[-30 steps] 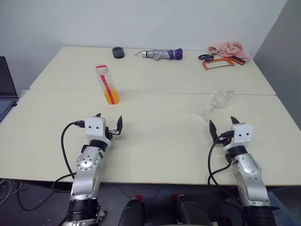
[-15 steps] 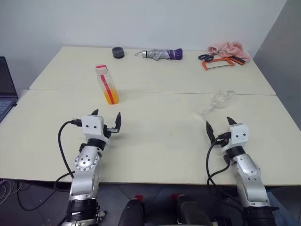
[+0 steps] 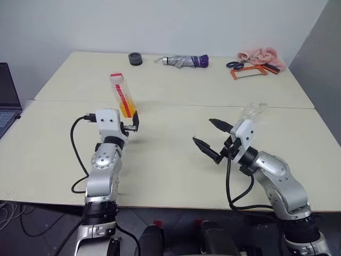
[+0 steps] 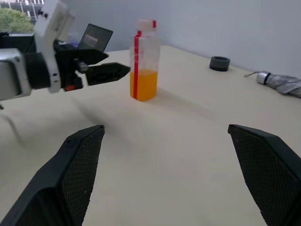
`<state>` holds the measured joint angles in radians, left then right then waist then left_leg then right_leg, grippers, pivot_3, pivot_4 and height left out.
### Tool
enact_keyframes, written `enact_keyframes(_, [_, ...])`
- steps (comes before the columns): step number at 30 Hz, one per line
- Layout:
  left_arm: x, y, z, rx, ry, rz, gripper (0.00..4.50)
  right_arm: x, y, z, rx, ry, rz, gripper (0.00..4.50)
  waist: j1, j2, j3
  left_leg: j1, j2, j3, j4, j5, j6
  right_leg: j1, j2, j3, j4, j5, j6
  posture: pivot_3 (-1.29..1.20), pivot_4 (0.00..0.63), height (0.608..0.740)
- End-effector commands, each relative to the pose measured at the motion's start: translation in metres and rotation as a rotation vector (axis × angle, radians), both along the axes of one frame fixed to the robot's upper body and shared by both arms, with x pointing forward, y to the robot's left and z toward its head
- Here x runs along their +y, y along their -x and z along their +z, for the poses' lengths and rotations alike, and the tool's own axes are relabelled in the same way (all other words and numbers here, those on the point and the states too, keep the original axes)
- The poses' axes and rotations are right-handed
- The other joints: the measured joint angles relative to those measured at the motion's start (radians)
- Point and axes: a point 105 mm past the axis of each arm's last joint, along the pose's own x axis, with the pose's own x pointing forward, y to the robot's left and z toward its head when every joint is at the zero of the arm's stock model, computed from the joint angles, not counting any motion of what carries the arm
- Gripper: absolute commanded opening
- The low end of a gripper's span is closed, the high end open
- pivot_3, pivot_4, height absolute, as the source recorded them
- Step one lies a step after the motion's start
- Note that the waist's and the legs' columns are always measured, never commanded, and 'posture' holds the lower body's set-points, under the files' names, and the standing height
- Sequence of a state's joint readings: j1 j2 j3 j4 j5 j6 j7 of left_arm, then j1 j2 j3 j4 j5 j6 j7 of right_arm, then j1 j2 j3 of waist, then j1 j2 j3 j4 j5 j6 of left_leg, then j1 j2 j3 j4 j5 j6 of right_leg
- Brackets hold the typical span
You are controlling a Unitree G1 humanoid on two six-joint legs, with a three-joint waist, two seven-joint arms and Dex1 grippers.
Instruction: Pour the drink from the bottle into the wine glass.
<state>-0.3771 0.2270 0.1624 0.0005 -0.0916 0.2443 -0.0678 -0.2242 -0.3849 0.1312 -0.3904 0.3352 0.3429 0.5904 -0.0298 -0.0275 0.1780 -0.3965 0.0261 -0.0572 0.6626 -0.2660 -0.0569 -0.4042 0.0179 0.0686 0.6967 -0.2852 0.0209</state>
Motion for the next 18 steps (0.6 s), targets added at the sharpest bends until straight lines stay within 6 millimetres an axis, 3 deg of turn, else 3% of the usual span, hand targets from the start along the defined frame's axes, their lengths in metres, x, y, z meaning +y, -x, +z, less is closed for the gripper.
enact_keyframes(1, [-0.002,-0.005,0.011,-0.021,-0.01,0.028,4.47,0.004,0.006,0.008,-0.029,0.009,0.03,4.5,0.0,0.0,0.0,0.0,0.0,0.0,0.0,0.0,0.0,0.0,0.0,0.0,0.0,0.0,0.0,0.0,0.15,0.74])
enact_keyframes(18, [0.001,-0.036,0.03,-0.031,-0.016,0.105,4.47,0.007,0.004,-0.006,-0.028,0.049,0.037,4.5,0.0,0.0,0.0,0.0,-0.001,0.0,0.0,0.0,0.0,0.0,0.0,-0.001,0.0,0.0,0.0,0.0,0.15,0.74])
